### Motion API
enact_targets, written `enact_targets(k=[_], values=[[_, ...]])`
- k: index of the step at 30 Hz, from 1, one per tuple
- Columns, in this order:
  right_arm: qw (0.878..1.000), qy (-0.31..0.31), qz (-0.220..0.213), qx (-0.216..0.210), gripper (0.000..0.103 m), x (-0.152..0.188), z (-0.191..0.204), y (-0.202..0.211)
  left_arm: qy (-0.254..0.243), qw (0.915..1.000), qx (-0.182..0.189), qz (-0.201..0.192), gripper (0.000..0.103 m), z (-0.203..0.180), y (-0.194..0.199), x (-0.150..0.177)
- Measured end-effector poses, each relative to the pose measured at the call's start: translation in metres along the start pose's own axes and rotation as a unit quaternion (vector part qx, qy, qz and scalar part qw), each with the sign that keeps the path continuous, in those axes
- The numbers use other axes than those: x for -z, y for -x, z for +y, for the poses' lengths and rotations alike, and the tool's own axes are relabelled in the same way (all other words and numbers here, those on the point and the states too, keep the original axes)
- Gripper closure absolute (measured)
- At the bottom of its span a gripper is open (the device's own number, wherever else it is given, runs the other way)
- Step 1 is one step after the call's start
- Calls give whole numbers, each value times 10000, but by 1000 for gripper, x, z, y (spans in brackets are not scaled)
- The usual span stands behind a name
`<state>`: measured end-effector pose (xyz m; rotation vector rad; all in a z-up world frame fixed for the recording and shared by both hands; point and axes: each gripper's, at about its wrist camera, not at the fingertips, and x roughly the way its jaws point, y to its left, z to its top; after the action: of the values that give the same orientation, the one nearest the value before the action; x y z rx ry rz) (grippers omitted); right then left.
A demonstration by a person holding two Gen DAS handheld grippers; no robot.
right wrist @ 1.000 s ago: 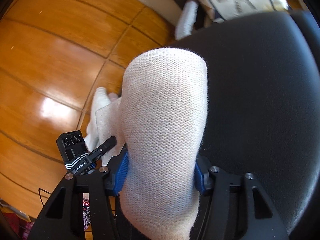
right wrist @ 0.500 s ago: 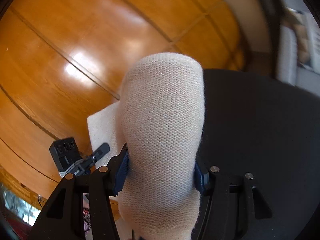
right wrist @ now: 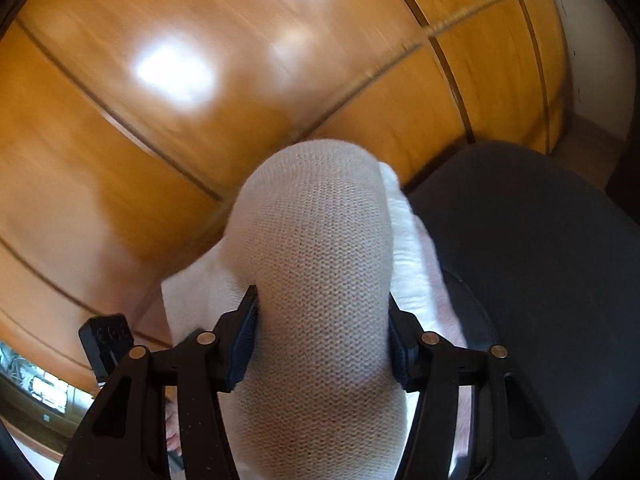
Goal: Fold clothes
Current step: 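Carry the folded sweater with the right gripper onto the towel stack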
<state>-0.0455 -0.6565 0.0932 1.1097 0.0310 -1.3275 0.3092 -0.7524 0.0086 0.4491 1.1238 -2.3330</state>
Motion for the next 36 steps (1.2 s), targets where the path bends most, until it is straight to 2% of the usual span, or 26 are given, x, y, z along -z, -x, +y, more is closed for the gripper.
enact_targets(k=[3, 4, 5, 6, 8, 11, 13, 15, 16, 18, 19, 21, 23, 25, 26, 30, 33, 36], values=[[9999, 9, -109, 4, 26, 11, -14, -7, -118, 9998, 66, -173, 73, 3, -3, 8], [9999, -100, -127, -15, 17, 15, -19, -9, -172, 9996, 66, -211, 72, 1, -3, 9], [9996, -241, -145, -55, 12, 19, -24, -12, -186, 9995, 91, -244, 71, 0, -2, 10], [9991, -368, -156, -145, 12, 22, -29, -11, -149, 9994, 121, -275, 71, 2, 1, 11], [9990, -307, -309, -64, 12, 21, -28, 0, -91, 9992, 137, -376, 71, 6, 9, 11], [9966, 10, -795, 229, 12, 25, -15, 31, -194, 9951, -261, -935, 76, -2, 39, 5], [9908, 340, -1242, 417, 12, 37, 1, 60, -438, 9869, -513, -1462, 76, -16, 63, 1], [9845, 761, -1447, 634, 12, 42, 18, 72, -701, 9832, -527, -1602, 76, -36, 67, -4], [9810, 981, -1481, 777, 14, 46, 28, 75, -867, 9825, -528, -1562, 76, -48, 65, -7], [9727, 1470, -1417, 1105, 28, 47, 46, 70, -1387, 9799, -654, -1273, 76, -72, 43, -13], [9683, 1711, -1336, 1236, 38, 46, 56, 64, -1711, 9750, -801, -1171, 76, -84, 29, -14], [9605, 2043, -1130, 1513, 48, 37, 73, 41, -2220, 9642, -1080, -966, 76, -101, 4, -13], [9563, 2197, -898, 1710, 58, 28, 84, 14, -2382, 9596, -1335, -680, 76, -99, -20, -11], [9516, 2303, -669, 1924, 60, 23, 90, -10, -2385, 9564, -1630, -434, 76, -84, -43, -8], [9489, 2362, -528, 2025, 60, 21, 93, -20, -2339, 9566, -1677, -466, 75, -77, -47, -5], [9488, 2267, -156, 2195, 60, 17, 82, -50, -2241, 9595, -1602, -586, 74, -47, -50, 3], [9515, 2071, -201, 2267, 60, 19, 76, -54, -2240, 9597, -1591, -598, 74, -40, -59, 4], [9449, 2265, -273, 2349, 60, 23, 82, -50, -2299, 9574, -1645, -586, 74, -46, -45, 9]])
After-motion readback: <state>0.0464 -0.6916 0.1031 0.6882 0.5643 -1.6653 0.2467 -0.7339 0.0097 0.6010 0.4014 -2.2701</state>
